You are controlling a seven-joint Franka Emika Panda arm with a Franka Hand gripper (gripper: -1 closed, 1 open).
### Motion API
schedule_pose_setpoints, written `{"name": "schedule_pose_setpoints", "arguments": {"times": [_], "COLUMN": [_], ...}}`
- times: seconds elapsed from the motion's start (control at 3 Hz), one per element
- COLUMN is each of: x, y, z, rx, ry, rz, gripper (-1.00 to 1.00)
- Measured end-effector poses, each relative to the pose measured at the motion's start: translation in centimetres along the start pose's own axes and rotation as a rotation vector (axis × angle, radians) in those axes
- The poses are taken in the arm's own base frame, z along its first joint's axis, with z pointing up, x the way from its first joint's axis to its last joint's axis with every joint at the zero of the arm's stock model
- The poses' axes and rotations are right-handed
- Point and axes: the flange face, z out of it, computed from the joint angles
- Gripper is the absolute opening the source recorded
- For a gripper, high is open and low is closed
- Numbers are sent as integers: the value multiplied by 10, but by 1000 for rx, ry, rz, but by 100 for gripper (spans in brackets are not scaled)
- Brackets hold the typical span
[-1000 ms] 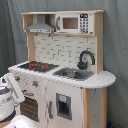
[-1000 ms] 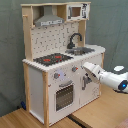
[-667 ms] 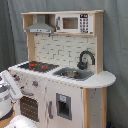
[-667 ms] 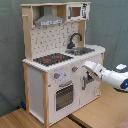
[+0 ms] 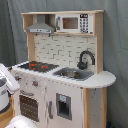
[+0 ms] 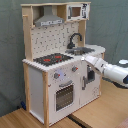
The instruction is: Play with the kitchen
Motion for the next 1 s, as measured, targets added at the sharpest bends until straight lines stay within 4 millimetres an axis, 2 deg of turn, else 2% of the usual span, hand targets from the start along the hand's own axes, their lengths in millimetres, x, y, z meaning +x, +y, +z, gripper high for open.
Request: {"name": "schedule_pose_setpoints", "arguments": {"times": [1.0], "x": [3], "y": [66], "z": [-13], "rx": [-69], "ry": [12], "rz": [-179], "gripper": [100]}}
